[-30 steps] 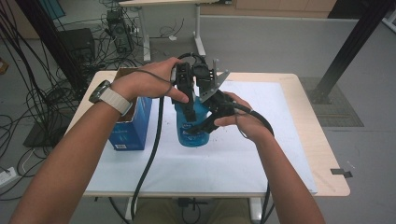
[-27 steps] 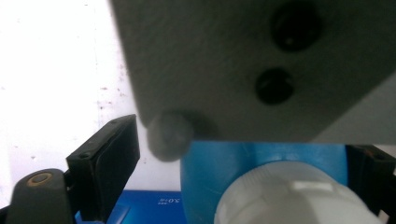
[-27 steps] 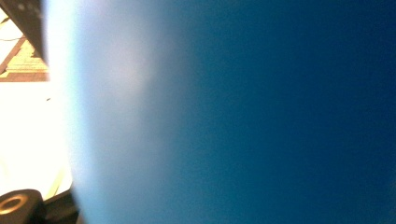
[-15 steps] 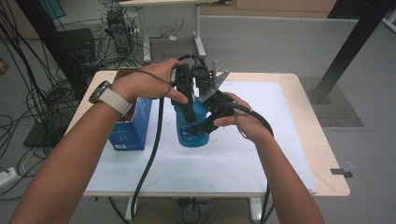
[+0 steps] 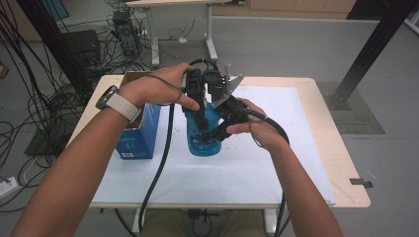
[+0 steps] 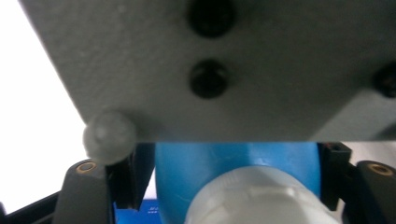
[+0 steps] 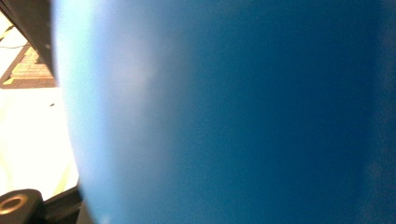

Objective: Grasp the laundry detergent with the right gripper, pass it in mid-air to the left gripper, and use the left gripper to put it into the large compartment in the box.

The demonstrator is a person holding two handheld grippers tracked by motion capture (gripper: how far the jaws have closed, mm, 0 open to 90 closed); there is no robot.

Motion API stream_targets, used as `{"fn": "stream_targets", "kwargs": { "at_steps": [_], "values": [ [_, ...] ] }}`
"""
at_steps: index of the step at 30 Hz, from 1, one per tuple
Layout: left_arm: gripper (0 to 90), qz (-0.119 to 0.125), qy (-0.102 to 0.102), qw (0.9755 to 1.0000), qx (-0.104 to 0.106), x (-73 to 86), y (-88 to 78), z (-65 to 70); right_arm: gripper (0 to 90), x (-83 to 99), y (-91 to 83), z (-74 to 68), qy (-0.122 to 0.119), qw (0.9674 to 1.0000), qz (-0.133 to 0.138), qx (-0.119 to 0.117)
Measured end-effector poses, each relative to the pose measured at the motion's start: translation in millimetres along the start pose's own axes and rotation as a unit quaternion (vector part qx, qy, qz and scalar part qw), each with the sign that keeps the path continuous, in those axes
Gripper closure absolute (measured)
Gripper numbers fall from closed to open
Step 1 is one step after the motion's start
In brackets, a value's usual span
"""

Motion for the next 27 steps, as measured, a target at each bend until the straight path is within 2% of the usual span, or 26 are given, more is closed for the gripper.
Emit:
{"fn": "stream_targets", "kwargs": {
  "at_steps": [4,10,13,14,15,16,17,18,19,20,22,23,24,25,26,27],
  "values": [
    [37.0,0.004,0.000,1.0000,-0.001,0.1,0.7,1.5,43.5,0.8,0.6,1.1,-0.001,1.0000,-0.001,0.000],
    [37.4,0.003,0.007,1.0000,-0.004,1.8,0.3,1.7,43.5,0.6,1.4,0.8,0.000,1.0000,-0.001,-0.001],
    [37.5,0.010,0.001,0.9999,-0.006,2.5,0.6,2.9,43.5,0.2,1.3,0.4,0.002,1.0000,-0.001,-0.002],
    [37.5,0.006,0.007,0.9999,-0.006,2.4,-0.1,2.5,43.6,0.2,1.8,1.7,-0.007,1.0000,0.002,-0.003],
    [37.5,0.009,0.002,0.9999,-0.006,2.5,0.1,2.9,43.6,-0.1,1.3,0.3,-0.001,1.0000,0.000,-0.002],
    [37.6,0.008,0.004,0.9999,-0.007,2.6,0.0,2.7,43.6,0.0,1.8,2.8,-0.014,0.9999,0.003,-0.002],
    [37.6,0.010,0.002,0.9999,-0.007,2.6,0.4,2.8,43.6,0.0,1.8,3.0,-0.015,0.9999,0.003,-0.001],
    [37.5,0.009,0.002,0.9999,-0.007,2.6,0.5,2.8,43.6,-0.2,0.9,0.4,0.002,1.0000,-0.002,-0.002],
    [37.6,0.008,0.004,0.9999,-0.006,2.4,0.2,2.6,43.6,0.1,2.0,3.0,-0.015,0.9999,0.003,-0.002],
    [37.6,0.011,0.002,0.9999,-0.006,2.5,0.5,2.7,43.6,0.0,1.6,1.7,-0.007,1.0000,0.001,-0.002],
    [37.6,0.010,0.002,0.9999,-0.006,2.4,0.1,2.9,43.6,0.2,1.9,4.1,-0.020,0.9998,0.005,-0.004],
    [37.6,0.010,0.002,0.9999,-0.008,2.3,0.2,3.2,43.6,0.0,1.2,1.4,-0.006,1.0000,0.001,-0.002],
    [37.6,0.011,0.001,0.9999,-0.008,2.1,0.2,3.3,43.6,0.2,1.7,2.7,-0.016,0.9999,0.005,0.000],
    [37.6,0.008,0.006,0.9999,-0.009,2.2,0.1,3.0,43.6,0.1,0.8,1.6,-0.008,1.0000,0.001,-0.002],
    [37.6,0.006,0.007,0.9999,-0.009,2.0,-0.1,3.0,43.6,0.2,1.2,2.3,-0.012,0.9999,0.003,-0.001],
    [37.6,0.007,0.007,0.9999,-0.009,1.9,0.0,3.1,43.6,0.1,0.2,0.0,0.000,1.0000,-0.002,0.000]
  ]
}}
Point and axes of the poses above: each handheld gripper's, and its own axes: y roughly forward along the jaws, x roughly out of its underside, z roughly to its right, the point moved 1 cm from there along y, roughly forward along the jaws, and after that the axes turned 9 degrees about y, right-handed, at the moved point
